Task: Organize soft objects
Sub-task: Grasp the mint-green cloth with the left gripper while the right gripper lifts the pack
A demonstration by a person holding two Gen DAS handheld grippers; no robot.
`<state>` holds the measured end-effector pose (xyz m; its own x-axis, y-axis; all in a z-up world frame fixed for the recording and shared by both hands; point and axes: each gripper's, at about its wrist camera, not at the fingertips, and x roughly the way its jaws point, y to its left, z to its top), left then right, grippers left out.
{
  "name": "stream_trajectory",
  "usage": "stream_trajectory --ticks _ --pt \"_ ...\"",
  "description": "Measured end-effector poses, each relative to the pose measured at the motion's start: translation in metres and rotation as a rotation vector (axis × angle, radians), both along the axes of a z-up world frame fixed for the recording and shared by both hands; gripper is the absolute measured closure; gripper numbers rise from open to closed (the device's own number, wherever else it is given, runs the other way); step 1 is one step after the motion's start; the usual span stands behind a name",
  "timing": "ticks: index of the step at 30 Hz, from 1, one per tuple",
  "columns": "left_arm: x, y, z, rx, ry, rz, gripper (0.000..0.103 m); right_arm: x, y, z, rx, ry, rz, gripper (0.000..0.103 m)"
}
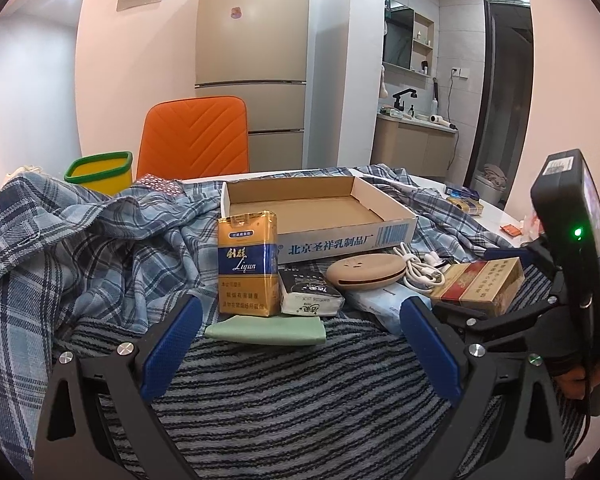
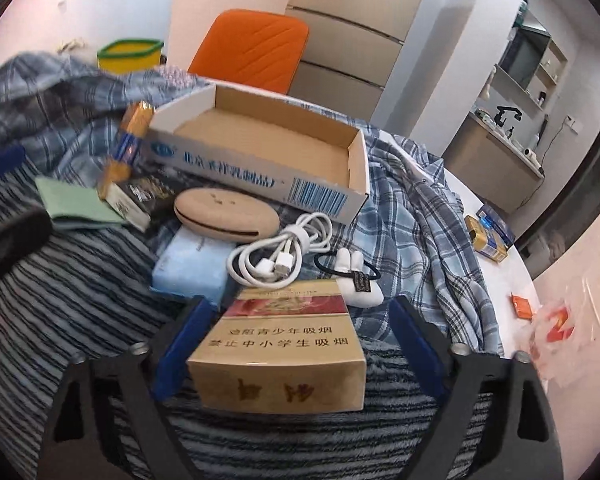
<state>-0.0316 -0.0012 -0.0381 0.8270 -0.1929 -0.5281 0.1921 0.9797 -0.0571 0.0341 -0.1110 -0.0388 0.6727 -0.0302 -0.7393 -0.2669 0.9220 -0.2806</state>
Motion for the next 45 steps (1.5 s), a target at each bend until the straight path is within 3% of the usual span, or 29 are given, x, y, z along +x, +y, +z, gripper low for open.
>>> stream_trajectory --ticks 3,4,9,12,16,21,27,31,34,45 --pt "0.0 0.0 0.0 0.003 0.001 0.0 0.004 0.002 -0.001 -0.003 0.006 0.017 0.002 0.035" --pt "0.0 0.0 0.0 0.004 0.003 0.001 0.004 0.003 -0.002 -0.003 0.017 0.03 -0.002 0.045" --pt "0.005 0.005 0.001 0.026 0.017 0.006 0.004 -0.004 -0.014 0.003 0.095 0.009 -0.015 0.046" --pt "0.012 0.009 0.001 0.046 0.046 0.014 0.004 -0.02 -0.018 0.018 0.145 -0.082 -0.006 0.046" --pt "0.029 0.02 -0.005 -0.023 0.142 -0.011 0.004 -0.048 -0.021 0.041 0.217 -0.274 0.014 0.045" --pt "0.033 0.015 -0.009 0.001 0.156 -0.046 0.009 -0.054 -0.024 0.049 0.306 -0.353 0.008 0.045" --pt "0.036 0.013 -0.014 0.015 0.175 -0.031 0.02 -0.046 -0.032 0.044 0.357 -0.336 -0.033 0.045" --pt "0.04 0.016 -0.019 0.002 0.21 -0.036 0.022 -0.044 -0.038 0.04 0.379 -0.326 -0.04 0.045" --pt "0.04 0.015 -0.02 0.014 0.215 -0.023 0.034 -0.042 -0.037 0.037 0.379 -0.311 -0.038 0.045" --pt "0.011 0.017 0.004 0.004 0.089 -0.009 0.035 -0.048 -0.035 0.042 0.366 -0.341 -0.031 0.045"
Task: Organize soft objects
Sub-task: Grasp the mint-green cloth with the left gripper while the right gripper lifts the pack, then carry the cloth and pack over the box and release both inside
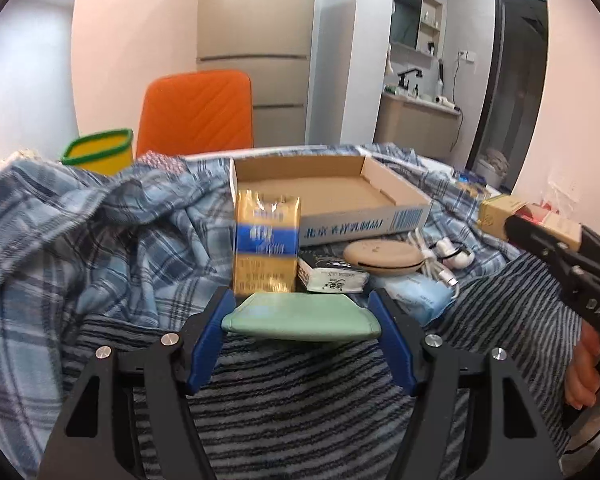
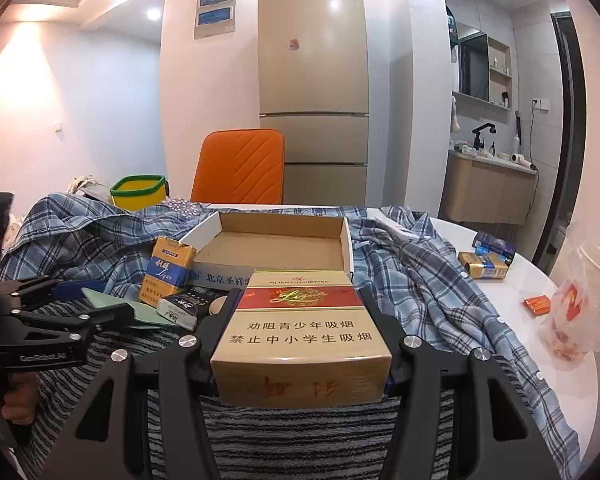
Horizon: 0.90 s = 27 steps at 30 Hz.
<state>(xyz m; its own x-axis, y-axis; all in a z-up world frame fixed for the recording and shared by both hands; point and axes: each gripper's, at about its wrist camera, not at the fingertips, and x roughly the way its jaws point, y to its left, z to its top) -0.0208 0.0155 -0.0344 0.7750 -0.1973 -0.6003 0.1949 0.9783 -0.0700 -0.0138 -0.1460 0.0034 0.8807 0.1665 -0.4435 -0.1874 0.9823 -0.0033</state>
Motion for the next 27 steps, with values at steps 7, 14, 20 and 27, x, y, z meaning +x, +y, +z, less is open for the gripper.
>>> stream_trajectory --ticks 7,14,20,27 --pt "-0.025 -0.001 0.035 0.013 -0.115 0.016 0.035 -0.008 0.0 0.01 -0.024 -0.028 0.011 0.045" --pt "-0.043 -0.005 0.072 -0.01 -0.302 0.038 0.035 -0.017 -0.003 0.037 -0.007 -0.094 0.011 0.045" --pt "-0.051 -0.013 0.101 -0.034 -0.55 0.061 0.035 -0.022 0.003 0.075 -0.005 -0.22 0.01 0.045" --pt "-0.019 -0.021 0.111 -0.025 -0.759 0.085 0.035 0.015 0.007 0.098 0.053 -0.362 0.0 0.045"
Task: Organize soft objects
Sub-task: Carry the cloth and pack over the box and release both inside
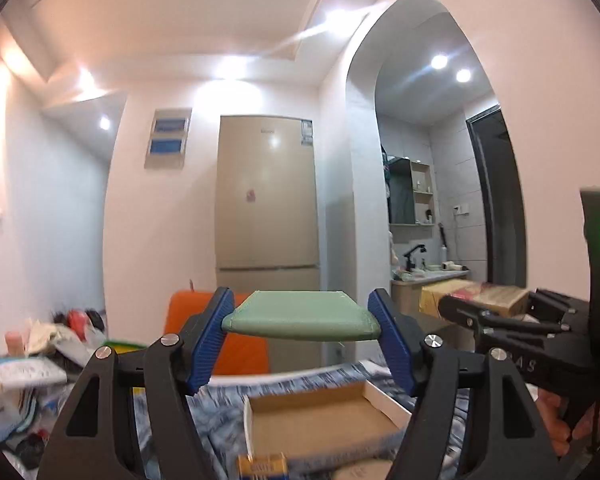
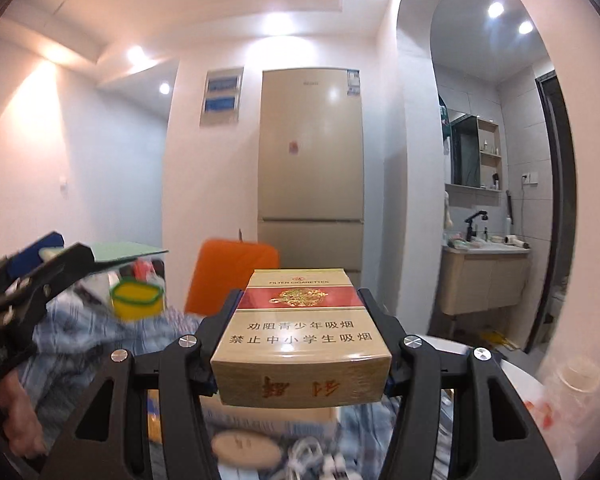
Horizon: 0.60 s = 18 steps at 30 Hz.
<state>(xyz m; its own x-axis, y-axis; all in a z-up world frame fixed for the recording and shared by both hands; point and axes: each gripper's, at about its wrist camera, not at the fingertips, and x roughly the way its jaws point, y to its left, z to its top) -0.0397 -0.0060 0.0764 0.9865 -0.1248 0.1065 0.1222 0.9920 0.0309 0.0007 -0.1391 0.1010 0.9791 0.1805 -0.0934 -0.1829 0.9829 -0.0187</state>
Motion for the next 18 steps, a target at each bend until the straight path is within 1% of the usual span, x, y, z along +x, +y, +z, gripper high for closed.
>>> stream_trajectory --ticks 2,5,7,10,13,16,18 --pt "0.018 0.0 -0.001 0.004 -0.021 0.019 0.035 0.014 0.002 0.006 0.015 -0.035 -0.003 0.045" --pt "0.046 0.002 -0.002 -0.026 -0.018 0.014 0.035 0.037 0.007 0.013 0.028 -0.107 -0.027 0.045" --pt "0.066 0.003 -0.005 -0.023 -0.021 0.0 0.035 0.051 0.006 0.014 0.06 -0.116 -0.046 0.045" --pt "0.085 0.0 -0.01 -0.007 -0.036 0.02 0.035 0.079 0.004 0.011 0.096 -0.114 -0.064 0.045" --pt "0.102 0.003 -0.019 -0.027 -0.015 0.029 0.035 0.102 0.002 0.001 0.108 -0.102 -0.094 0.045" --pt "0.113 0.007 -0.033 -0.045 0.024 0.047 0.035 0.122 -0.003 -0.015 0.132 -0.044 -0.089 0.045" --pt "0.12 0.01 -0.044 -0.05 0.059 0.056 0.035 0.132 0.001 -0.027 0.104 -0.012 -0.086 0.045"
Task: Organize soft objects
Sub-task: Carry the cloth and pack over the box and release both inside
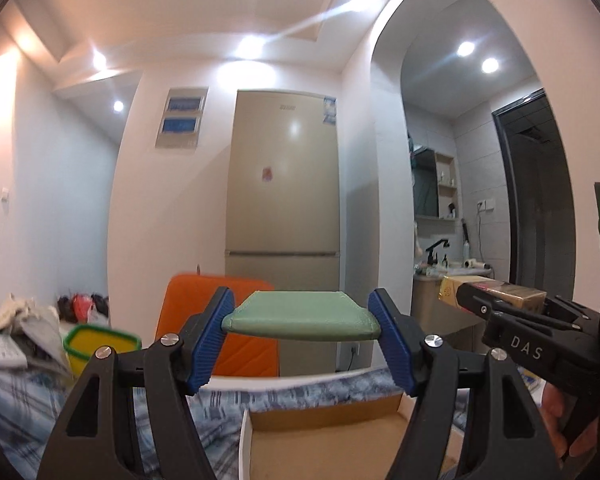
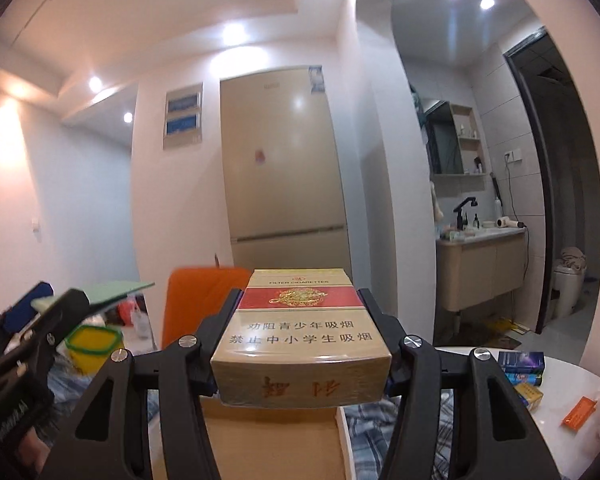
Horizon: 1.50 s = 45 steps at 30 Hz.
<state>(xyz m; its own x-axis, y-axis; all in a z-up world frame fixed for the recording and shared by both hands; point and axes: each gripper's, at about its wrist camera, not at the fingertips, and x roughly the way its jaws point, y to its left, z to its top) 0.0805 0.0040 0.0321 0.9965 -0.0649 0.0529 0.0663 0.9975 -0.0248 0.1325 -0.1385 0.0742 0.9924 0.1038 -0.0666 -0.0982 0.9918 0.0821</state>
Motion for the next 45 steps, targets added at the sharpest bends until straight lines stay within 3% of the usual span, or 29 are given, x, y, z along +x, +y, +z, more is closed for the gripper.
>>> stream_trajectory --ticks 9,27,28,29,31,38,39,40,42,45 --pt "0.018 -0.009 -0.025 0.06 0.101 0.033 0.035 0.044 0.005 -0.038 -0.041 0.215 0.057 0.045" --pt "0.04 -0.001 -0.039 0.013 0.235 0.008 0.035 0.058 0.014 -0.065 -0.083 0.309 0.1 0.045" --pt "0.04 -0.002 -0.039 0.017 0.234 0.008 0.035 0.06 0.014 -0.067 -0.079 0.324 0.106 0.042" --pt "0.039 -0.003 -0.039 0.021 0.232 0.009 0.035 0.063 0.014 -0.067 -0.074 0.333 0.111 0.029" --pt "0.037 -0.004 -0.039 0.025 0.227 0.011 0.035 0.063 0.013 -0.068 -0.068 0.327 0.115 0.015" --pt "0.039 -0.004 -0.039 0.026 0.239 0.002 0.034 0.063 0.009 -0.068 -0.062 0.318 0.086 0.015" --pt "0.039 -0.004 -0.039 0.031 0.246 -0.01 0.029 0.063 0.008 -0.068 -0.059 0.318 0.081 0.015" --pt "0.04 -0.006 -0.039 0.036 0.249 -0.016 0.015 0.063 0.007 -0.067 -0.058 0.317 0.078 0.015" --pt "0.037 -0.006 -0.039 0.039 0.237 -0.016 0.0 0.062 0.004 -0.066 -0.058 0.311 0.068 0.015" --pt "0.034 -0.004 -0.038 0.032 0.223 -0.008 0.0 0.062 0.002 -0.065 -0.059 0.306 0.058 0.015"
